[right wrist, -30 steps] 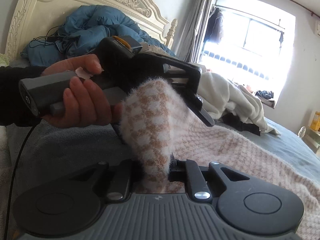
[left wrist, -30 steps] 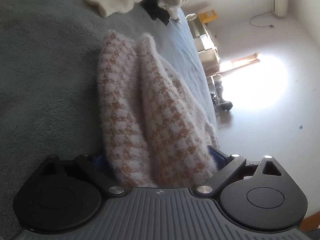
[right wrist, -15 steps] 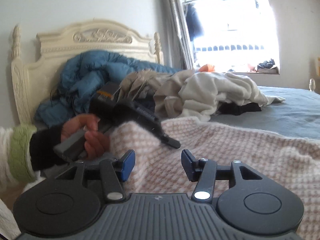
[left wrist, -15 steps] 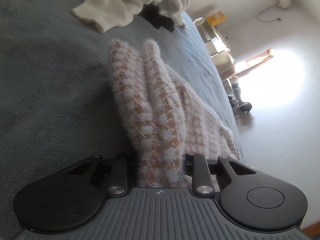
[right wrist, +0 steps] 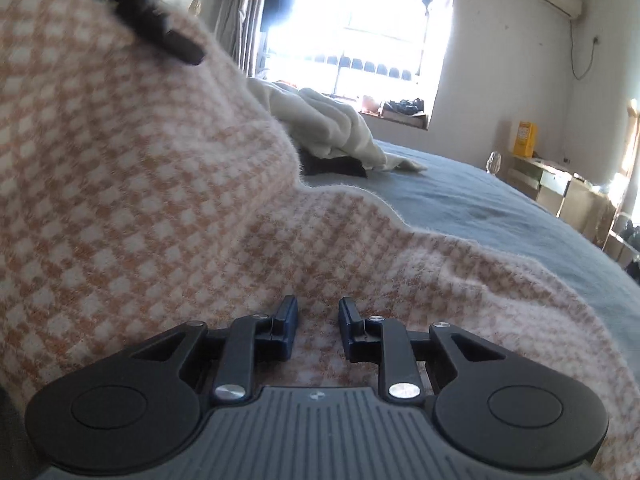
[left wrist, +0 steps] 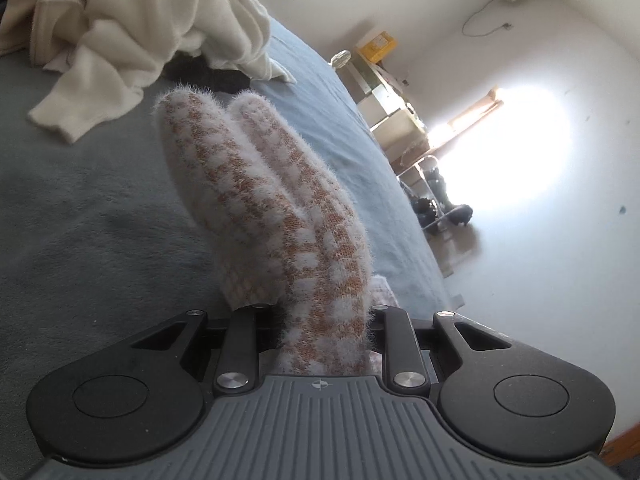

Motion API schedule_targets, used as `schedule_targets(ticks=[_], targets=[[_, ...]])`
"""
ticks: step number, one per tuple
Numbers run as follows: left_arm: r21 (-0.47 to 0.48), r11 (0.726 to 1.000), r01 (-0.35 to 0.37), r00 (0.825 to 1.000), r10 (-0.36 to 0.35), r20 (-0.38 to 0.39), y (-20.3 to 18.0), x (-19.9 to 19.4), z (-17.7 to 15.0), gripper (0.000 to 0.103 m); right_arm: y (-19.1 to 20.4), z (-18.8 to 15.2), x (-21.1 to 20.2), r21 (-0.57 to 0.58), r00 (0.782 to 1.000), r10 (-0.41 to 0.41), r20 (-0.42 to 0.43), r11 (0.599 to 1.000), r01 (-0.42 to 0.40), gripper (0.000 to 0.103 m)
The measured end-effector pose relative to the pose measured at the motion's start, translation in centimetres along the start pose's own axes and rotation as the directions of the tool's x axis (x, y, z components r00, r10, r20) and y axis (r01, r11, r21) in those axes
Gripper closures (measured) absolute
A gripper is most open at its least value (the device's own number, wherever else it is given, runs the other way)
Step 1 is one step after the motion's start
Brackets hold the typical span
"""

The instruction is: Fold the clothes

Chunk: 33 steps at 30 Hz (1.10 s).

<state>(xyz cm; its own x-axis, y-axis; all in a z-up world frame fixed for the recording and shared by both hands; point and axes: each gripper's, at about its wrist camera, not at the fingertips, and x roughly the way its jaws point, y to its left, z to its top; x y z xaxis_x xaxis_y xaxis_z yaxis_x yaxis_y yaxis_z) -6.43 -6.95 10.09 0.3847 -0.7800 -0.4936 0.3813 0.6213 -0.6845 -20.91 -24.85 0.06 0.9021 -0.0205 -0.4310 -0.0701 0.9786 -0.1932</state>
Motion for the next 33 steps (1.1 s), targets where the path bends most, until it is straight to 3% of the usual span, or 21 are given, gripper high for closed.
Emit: schedule_targets(ticks=[6,8,10,12,14,18,21,24,27,31,33], targets=[[0.155,0.986,-0.061,0.998,0.062,-0.002,-4.4,1.0,-1.0,0.081,-0.8,0.3,-0.2,-0.050,0.999,0.038,-0.008,0.998,-0.038,0.080],[0.184,0.981,-0.068,0.998,0.069,0.005,-5.2,0.7,-1.2,0.081,-2.2,1.3,-0.4,0.002,0.995,0.091,-0.039,0.996,-0.091,0.080],[0.202,0.977,-0.069,0.998,0.069,0.008,-5.5,0.4,-1.3,0.081,-4.8,2.9,-1.0,0.150,0.986,0.166,-0.021,0.975,-0.161,0.080],[0.224,0.972,-0.075,0.997,0.075,0.008,-5.7,0.4,-1.4,0.081,-6.3,4.5,-0.9,0.178,0.987,0.161,0.008,0.971,-0.160,0.080],[0.242,0.967,-0.077,0.997,0.077,0.011,-6.0,0.2,-1.8,0.081,-7.1,5.9,1.1,0.170,0.989,0.145,-0.015,0.975,-0.140,0.080],[0.276,0.958,-0.074,0.997,0.075,0.008,-6.3,0.7,-2.3,0.081,-8.7,6.7,8.3,0.269,0.967,0.217,-0.131,0.947,-0.176,0.082],[0.284,0.956,-0.078,0.997,0.081,0.001,-6.3,1.0,-2.3,0.081,-9.6,6.7,10.9,0.354,0.958,0.253,-0.137,0.915,-0.191,0.086],[0.246,0.968,-0.053,0.998,0.057,-0.011,-6.3,0.7,-1.6,0.081,-10.8,6.2,9.1,0.417,0.963,0.253,-0.087,0.888,-0.196,0.084],[0.193,0.980,-0.040,0.999,0.046,-0.029,-6.2,1.1,-1.2,0.081,-12.2,4.9,4.2,0.460,0.974,0.227,0.014,0.863,-0.208,0.082],[0.106,0.994,-0.018,0.999,0.023,-0.048,-6.3,1.9,-0.5,0.081,-10.8,2.7,-1.4,0.354,0.971,0.226,0.070,0.905,-0.237,0.082],[0.076,0.997,-0.014,0.999,0.018,-0.049,-6.7,2.4,-0.4,0.081,-8.2,1.6,-2.4,0.236,0.973,0.223,0.056,0.944,-0.230,0.082]])
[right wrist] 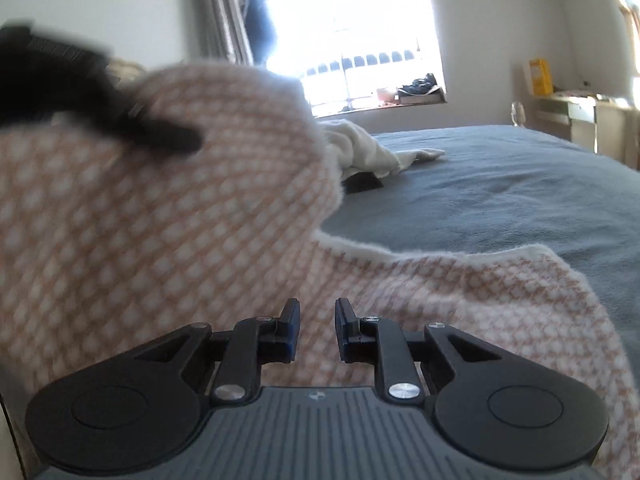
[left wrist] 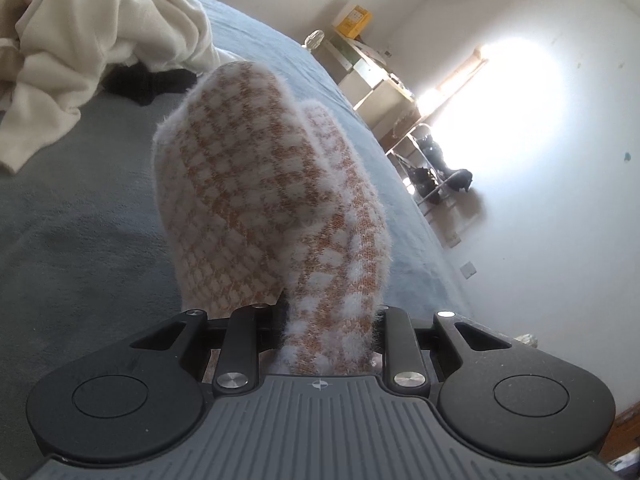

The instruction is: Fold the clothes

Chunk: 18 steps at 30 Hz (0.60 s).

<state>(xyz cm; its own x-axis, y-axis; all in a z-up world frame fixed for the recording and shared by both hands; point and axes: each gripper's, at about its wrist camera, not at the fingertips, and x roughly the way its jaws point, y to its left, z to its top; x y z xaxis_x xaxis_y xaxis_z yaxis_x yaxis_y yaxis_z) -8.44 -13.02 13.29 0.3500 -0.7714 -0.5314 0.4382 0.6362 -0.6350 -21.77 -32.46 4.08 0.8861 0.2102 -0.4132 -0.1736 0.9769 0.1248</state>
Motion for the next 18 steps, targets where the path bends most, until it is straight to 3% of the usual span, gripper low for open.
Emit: schedule_targets(ticks=[2,5,10,12,18], targets=[[-0.009,1.000,-0.009,1.000,0.009,-0.003,-0.7,0.5,0.0,0.081,2.4,-2.1,0.7,-0.128,1.000,0.015,-0.026,0.992,-0.018,0.083],[-0.010,0.998,-0.065,0.997,0.064,-0.037,-1.5,2.3,-0.4,0.081,4.6,-5.0,1.5,-0.252,0.997,-0.055,0.049,0.965,0.066,0.085],[-0.040,0.997,-0.060,0.998,0.059,-0.019,-3.3,3.3,0.4,0.081,3.2,-5.0,-2.4,-0.196,0.982,-0.059,0.182,0.976,0.095,0.084],[-0.049,0.997,-0.061,0.998,0.061,-0.020,-4.0,4.0,0.6,0.081,2.8,-5.8,-3.1,-0.183,0.983,-0.011,0.183,0.982,0.045,0.084],[-0.047,0.995,-0.089,0.996,0.088,-0.033,-5.3,6.2,0.3,0.081,1.9,-7.0,-3.8,-0.156,0.981,-0.018,0.193,0.987,0.049,0.084]])
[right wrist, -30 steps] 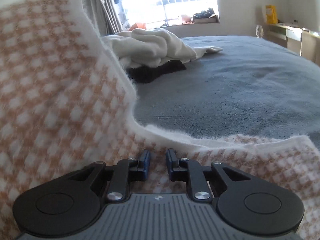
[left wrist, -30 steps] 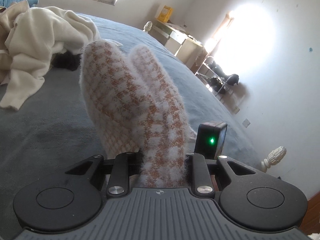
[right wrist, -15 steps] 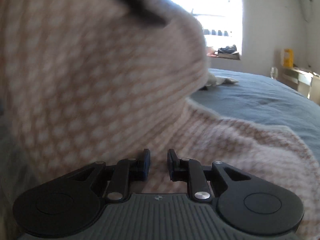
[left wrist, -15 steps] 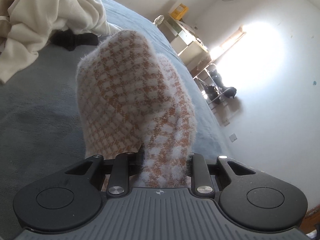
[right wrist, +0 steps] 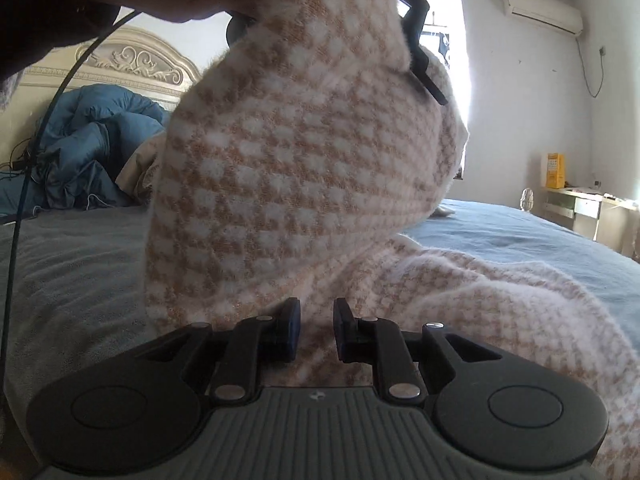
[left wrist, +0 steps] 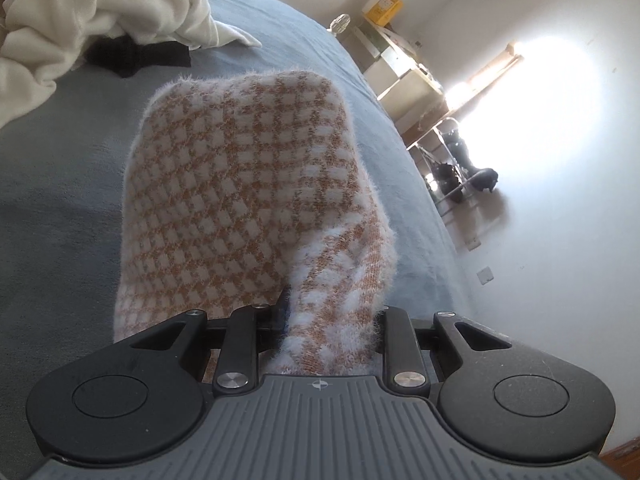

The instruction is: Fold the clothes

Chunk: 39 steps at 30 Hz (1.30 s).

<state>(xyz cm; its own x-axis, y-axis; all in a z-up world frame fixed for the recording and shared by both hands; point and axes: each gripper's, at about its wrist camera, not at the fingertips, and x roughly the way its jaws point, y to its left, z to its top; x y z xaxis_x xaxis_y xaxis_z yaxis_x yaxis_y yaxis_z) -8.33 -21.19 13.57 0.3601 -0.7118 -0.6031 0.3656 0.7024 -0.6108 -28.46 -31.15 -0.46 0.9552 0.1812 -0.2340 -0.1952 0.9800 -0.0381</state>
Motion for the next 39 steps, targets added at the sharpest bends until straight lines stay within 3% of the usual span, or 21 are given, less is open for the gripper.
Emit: schedule_targets(ticks=[3,5,6,7,9,13,15,17,18,20,23,25,30,33,35,37,39], targets=[[0.018,1.000,0.007,1.000,-0.007,0.010,-0.7,-0.2,0.1,0.081,-2.4,0.6,-1.9,0.112,0.994,-0.074,0.082,0.992,0.065,0.083],[0.028,1.000,0.011,1.000,-0.011,0.019,-1.2,-0.6,0.0,0.081,-4.0,0.7,-1.2,0.176,0.994,-0.090,0.067,0.981,0.077,0.082],[0.036,0.999,0.014,1.000,-0.015,0.023,-1.5,-0.8,-0.1,0.081,-4.8,0.7,-0.7,0.201,0.994,-0.099,0.046,0.976,0.088,0.082],[0.043,0.999,0.020,0.999,-0.021,0.027,-1.8,-0.9,-0.1,0.081,-5.5,0.0,0.8,0.189,0.993,-0.112,-0.047,0.975,0.119,0.083],[0.059,0.997,0.049,0.998,-0.051,0.028,-2.3,-1.0,-0.3,0.081,-5.8,-2.0,2.6,0.163,0.982,-0.133,-0.132,0.974,0.154,0.086],[0.101,0.992,0.071,0.997,-0.074,0.018,-3.6,-0.8,-0.5,0.081,-6.8,0.2,0.5,0.258,0.992,-0.108,-0.070,0.958,0.122,0.085],[0.110,0.991,0.073,0.997,-0.074,0.007,-4.0,-0.3,-0.6,0.081,-7.3,1.0,0.1,0.272,0.990,-0.136,-0.023,0.952,0.137,0.085],[0.109,0.991,0.073,0.997,-0.073,-0.003,-4.3,0.4,-0.7,0.080,-8.2,0.7,1.6,0.296,0.989,-0.126,-0.073,0.944,0.142,0.084],[0.111,0.991,0.077,0.997,-0.076,-0.010,-4.4,0.7,-0.8,0.081,-8.9,0.1,2.7,0.322,0.985,-0.098,-0.139,0.937,0.139,0.084],[0.118,0.989,0.086,0.996,-0.084,-0.025,-4.6,1.4,-1.0,0.080,-9.9,-0.8,1.9,0.412,0.992,-0.067,-0.105,0.905,0.104,0.086],[0.147,0.984,0.099,0.994,-0.091,-0.061,-5.3,3.2,-1.5,0.080,-12.2,-1.1,-2.0,0.576,0.997,-0.074,-0.001,0.815,0.062,0.083],[0.176,0.980,0.093,0.992,-0.076,-0.100,-5.8,5.2,-2.1,0.080,-13.6,-1.2,-4.9,0.648,0.991,-0.133,0.034,0.758,0.080,0.079],[0.197,0.979,0.054,0.977,-0.011,-0.214,-5.8,11.5,-3.6,0.077,-18.2,-2.9,-10.4,0.778,0.966,-0.249,0.071,0.619,0.103,0.075],[0.226,0.973,0.035,0.960,0.031,-0.279,-5.8,14.8,-4.6,0.069,-20.5,-4.4,-12.5,0.837,0.952,-0.299,0.073,0.537,0.105,0.072],[0.252,0.967,0.042,0.956,0.035,-0.291,-6.3,15.4,-5.3,0.060,-21.7,-5.7,-13.5,0.880,0.948,-0.311,0.073,0.467,0.085,0.072],[0.273,0.959,0.078,0.956,0.006,-0.293,-7.2,14.9,-5.8,0.039,-22.5,-7.3,-14.3,0.920,0.952,-0.288,0.106,0.393,0.017,0.065],[0.272,0.950,0.155,0.949,-0.067,-0.307,-7.6,13.7,-6.2,0.023,-22.8,-8.5,-14.6,0.941,0.958,-0.249,0.145,0.334,-0.056,0.057]])
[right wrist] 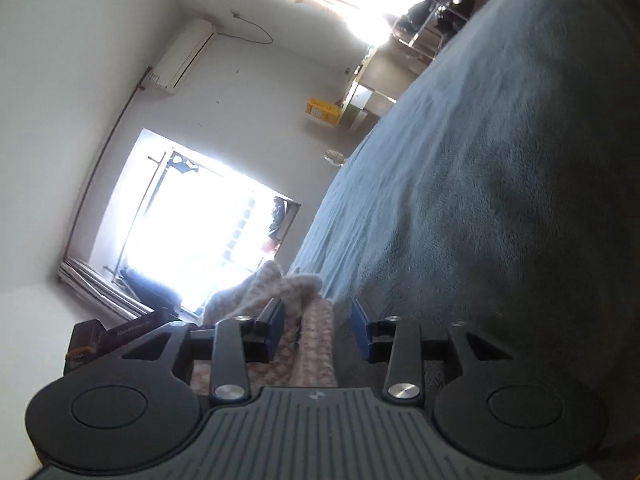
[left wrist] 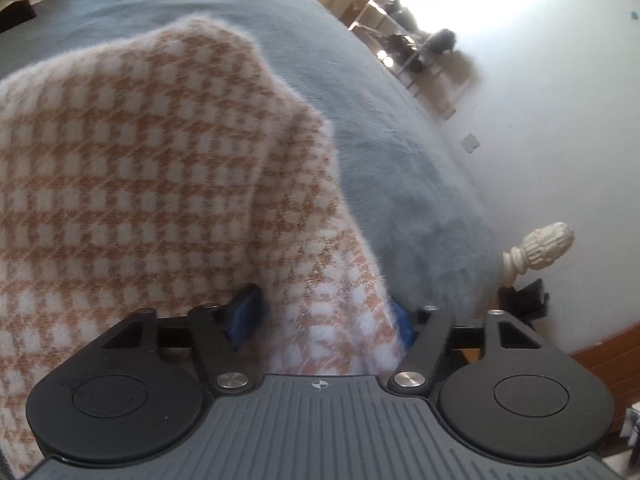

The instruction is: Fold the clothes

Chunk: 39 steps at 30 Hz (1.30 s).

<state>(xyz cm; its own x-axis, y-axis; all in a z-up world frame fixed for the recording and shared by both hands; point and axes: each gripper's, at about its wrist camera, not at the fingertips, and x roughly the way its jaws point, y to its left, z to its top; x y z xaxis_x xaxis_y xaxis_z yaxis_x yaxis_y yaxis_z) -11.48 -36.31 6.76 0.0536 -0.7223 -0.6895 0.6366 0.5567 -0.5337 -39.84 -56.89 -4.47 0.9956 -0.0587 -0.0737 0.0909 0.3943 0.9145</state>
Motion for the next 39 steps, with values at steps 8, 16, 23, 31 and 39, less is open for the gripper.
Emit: schedule_targets(ticks=[8,16,23,31,39], targets=[[0.154,0.986,0.061,0.995,-0.073,0.070,-1.2,-6.5,-3.5,0.016,-2.4,0.4,0.9,0.194,0.986,0.154,-0.071,0.971,-0.138,0.041],[0.460,0.825,-0.329,0.925,0.184,0.332,-0.8,-14.2,-12.2,0.008,2.4,0.2,-1.0,-0.109,0.988,-0.021,-0.154,0.994,0.005,0.040],[0.570,0.623,-0.536,0.841,0.328,0.431,-1.3,-12.3,-19.1,0.008,9.9,-4.0,-3.8,-0.599,0.979,-0.198,-0.048,0.790,0.130,0.040],[0.461,0.373,-0.805,0.593,0.484,0.643,-0.5,-6.9,-22.3,0.018,14.4,-10.6,-2.6,-0.891,0.958,-0.287,-0.005,0.436,0.126,0.036],[0.235,0.635,-0.736,0.646,0.552,0.528,3.5,-10.2,-21.2,0.062,15.1,-14.5,-0.4,-0.990,0.956,-0.295,0.010,0.134,0.052,0.036]])
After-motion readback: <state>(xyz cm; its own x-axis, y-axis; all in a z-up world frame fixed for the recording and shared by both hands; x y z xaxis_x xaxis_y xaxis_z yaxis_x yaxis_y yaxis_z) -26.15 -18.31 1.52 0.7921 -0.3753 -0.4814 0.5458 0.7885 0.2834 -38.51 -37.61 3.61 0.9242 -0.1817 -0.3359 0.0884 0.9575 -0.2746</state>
